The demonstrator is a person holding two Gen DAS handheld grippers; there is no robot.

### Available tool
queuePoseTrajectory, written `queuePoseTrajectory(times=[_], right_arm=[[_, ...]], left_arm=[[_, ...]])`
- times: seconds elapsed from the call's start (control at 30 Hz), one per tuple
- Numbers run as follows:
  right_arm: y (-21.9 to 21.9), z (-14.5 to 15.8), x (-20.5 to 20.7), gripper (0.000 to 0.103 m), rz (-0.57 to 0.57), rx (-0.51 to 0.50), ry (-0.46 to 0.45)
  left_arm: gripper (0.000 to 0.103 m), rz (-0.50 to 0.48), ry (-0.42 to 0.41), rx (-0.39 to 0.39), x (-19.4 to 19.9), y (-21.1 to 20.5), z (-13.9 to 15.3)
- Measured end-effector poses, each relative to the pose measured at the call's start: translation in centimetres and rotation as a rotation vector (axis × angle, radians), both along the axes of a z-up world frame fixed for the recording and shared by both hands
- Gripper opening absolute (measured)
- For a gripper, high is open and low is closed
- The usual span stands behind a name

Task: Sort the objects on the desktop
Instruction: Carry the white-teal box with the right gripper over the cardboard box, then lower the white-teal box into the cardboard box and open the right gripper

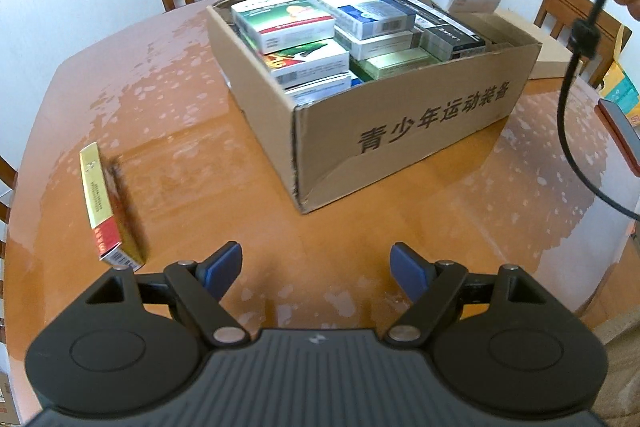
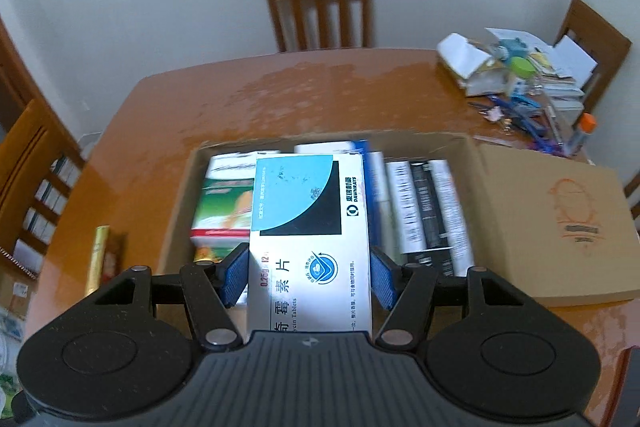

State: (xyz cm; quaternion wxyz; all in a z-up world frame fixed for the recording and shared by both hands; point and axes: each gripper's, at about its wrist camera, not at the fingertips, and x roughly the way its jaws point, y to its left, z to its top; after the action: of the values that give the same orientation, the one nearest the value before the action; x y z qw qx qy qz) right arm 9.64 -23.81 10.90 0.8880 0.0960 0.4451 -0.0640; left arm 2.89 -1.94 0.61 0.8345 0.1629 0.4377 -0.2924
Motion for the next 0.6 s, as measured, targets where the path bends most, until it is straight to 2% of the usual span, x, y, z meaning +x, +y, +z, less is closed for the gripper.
queuePoseTrajectory(times=[0.6], right_arm=[[-6.6,-1.2,2.3,0.066,-0.107,-0.019,0.034]], left_arm=[[0.081,0.031,0.023,0.009,2.3,-1.0,-0.6]])
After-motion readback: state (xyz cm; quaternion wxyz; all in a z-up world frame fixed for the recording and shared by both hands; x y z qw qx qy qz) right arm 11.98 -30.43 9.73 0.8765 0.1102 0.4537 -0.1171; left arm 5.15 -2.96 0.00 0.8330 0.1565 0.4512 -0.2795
